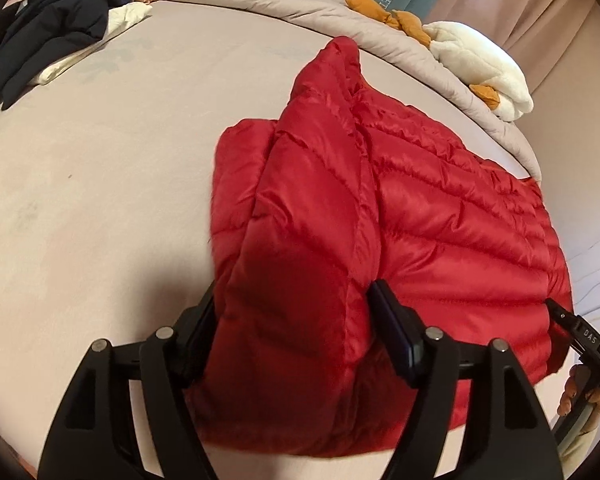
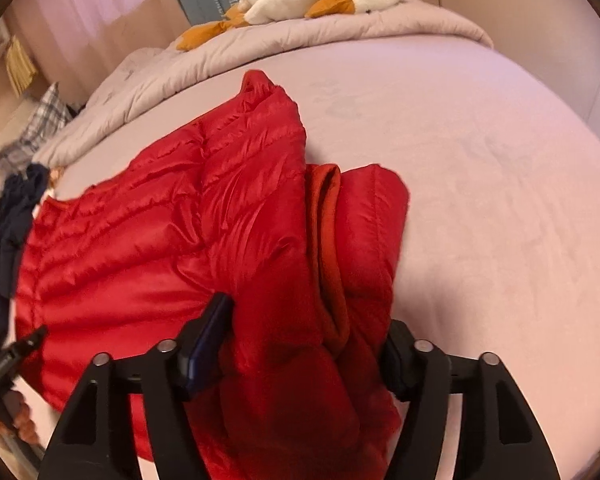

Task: Fold large clothes

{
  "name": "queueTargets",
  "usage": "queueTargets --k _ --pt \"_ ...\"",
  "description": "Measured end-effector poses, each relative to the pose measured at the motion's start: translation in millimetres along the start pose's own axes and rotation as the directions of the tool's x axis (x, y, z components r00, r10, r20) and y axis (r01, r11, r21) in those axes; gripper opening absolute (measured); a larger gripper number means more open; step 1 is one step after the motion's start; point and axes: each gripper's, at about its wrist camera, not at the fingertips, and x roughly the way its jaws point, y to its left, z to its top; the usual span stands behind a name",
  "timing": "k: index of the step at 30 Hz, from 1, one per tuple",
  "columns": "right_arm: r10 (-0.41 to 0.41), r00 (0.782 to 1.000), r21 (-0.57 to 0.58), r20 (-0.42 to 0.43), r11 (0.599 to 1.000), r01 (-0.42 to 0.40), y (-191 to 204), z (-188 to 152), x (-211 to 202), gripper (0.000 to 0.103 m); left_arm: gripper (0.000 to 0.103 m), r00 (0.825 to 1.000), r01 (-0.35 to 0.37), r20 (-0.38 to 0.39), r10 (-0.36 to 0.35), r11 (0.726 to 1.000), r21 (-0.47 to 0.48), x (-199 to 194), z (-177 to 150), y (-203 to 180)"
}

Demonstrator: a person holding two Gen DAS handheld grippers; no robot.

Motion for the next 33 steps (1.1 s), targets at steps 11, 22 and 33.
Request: queueTargets --k 11,22,33 --pt "-0.068 0.989 -0.09 0.129 0.993 0.08 11.2 -13.9 -54.9 0.091 0.085 0.994 -0.073 0.081 0.067 0.995 0.066 -67.3 -13.7 -11.5" --pt "0.092 0.93 -0.219 0.356 0.976 -0.012 57.2 -21.3 -138.4 0.101 0.103 0.97 0.106 0.205 -0.132 0.986 0.132 -147.2 -28.5 -62.8" --pt "0.131 0.916 -0.264 0.378 0.964 -0.029 91.5 -47.2 -141.7 0.102 0.103 0.96 -0.02 0.278 -0.04 0.977 0.211 -161.9 -47.4 -83.9"
